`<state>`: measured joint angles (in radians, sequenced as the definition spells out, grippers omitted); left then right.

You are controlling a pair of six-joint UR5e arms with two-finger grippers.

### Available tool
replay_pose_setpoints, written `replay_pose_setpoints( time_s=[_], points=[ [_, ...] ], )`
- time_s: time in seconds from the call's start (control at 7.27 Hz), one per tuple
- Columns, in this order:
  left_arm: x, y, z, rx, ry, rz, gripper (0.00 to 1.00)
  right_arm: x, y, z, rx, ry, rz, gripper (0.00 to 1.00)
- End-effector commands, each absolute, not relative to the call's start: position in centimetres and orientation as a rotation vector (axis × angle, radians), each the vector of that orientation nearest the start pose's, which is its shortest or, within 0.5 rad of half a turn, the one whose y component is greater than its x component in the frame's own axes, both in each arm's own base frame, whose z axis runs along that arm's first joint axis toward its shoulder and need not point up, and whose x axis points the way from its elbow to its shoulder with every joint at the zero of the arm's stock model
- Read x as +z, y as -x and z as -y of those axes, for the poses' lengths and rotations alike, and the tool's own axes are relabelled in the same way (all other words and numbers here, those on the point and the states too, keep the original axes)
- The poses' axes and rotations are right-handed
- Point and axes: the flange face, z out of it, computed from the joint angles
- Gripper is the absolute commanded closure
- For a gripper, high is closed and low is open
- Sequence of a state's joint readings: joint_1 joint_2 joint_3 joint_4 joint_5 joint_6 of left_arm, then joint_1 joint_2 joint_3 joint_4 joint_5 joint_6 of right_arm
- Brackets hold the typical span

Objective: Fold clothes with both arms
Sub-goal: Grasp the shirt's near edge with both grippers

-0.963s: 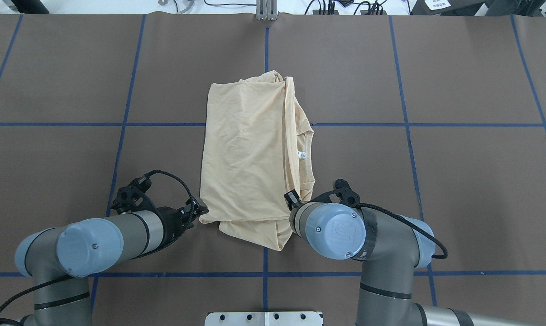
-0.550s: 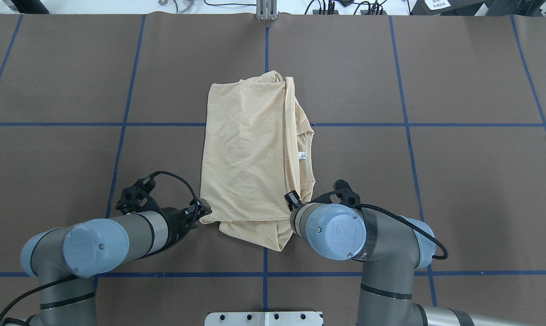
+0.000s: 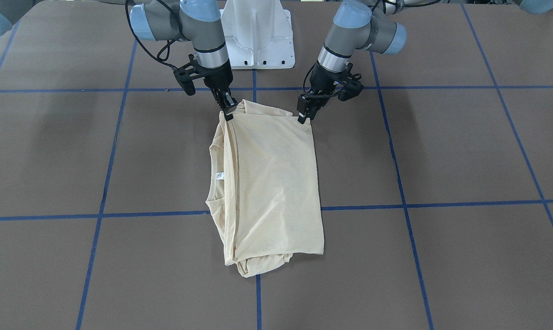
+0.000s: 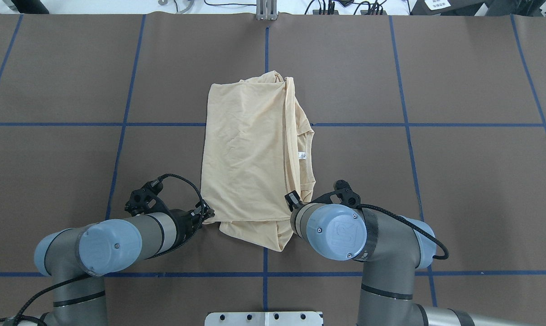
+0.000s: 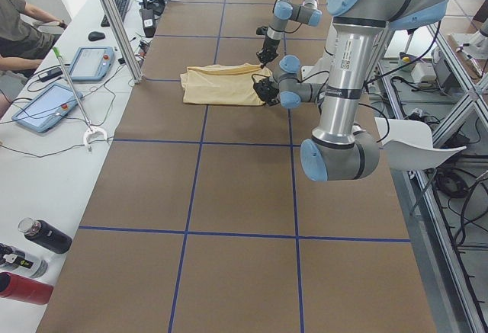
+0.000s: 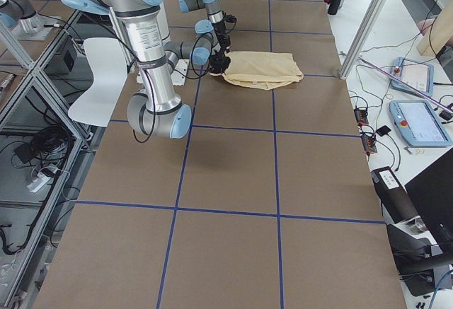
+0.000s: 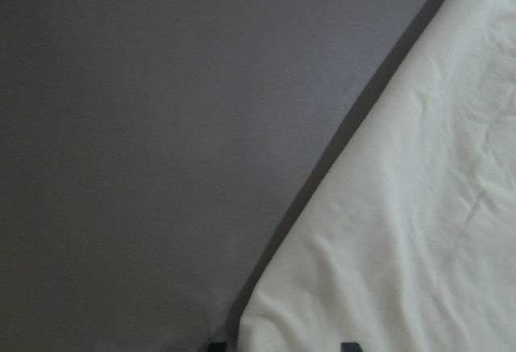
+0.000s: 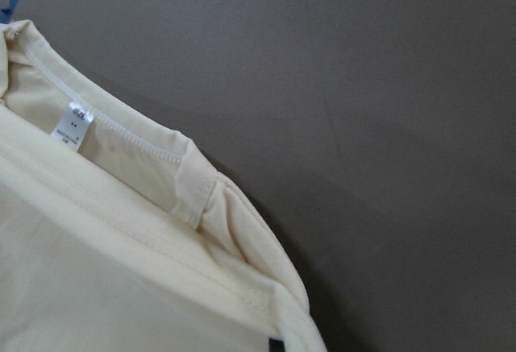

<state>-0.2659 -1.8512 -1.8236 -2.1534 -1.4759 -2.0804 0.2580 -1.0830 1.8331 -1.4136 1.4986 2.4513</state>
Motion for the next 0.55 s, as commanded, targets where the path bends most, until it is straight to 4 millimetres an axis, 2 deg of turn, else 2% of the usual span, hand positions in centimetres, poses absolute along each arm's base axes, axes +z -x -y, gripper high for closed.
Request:
replay_pose_setpoints(
  time_s=[0.0, 0.14, 0.41],
  points=[
    [32.8, -53.1, 29.2, -0.751, 0.059, -1.142, 1.0, 25.1, 56.9, 29.5, 1.089, 0.227, 0.938, 1.0],
    [32.9, -53.1, 29.2, -0.756, 0.063, -1.14, 1.0, 25.1, 56.9, 29.5, 1.089, 0.227, 0.938, 1.0],
    [31.2, -51.8, 28.6, -0.732, 0.093, -1.164, 1.0, 25.0, 55.8, 29.3, 1.088, 0.231, 0.95, 1.0]
  ],
)
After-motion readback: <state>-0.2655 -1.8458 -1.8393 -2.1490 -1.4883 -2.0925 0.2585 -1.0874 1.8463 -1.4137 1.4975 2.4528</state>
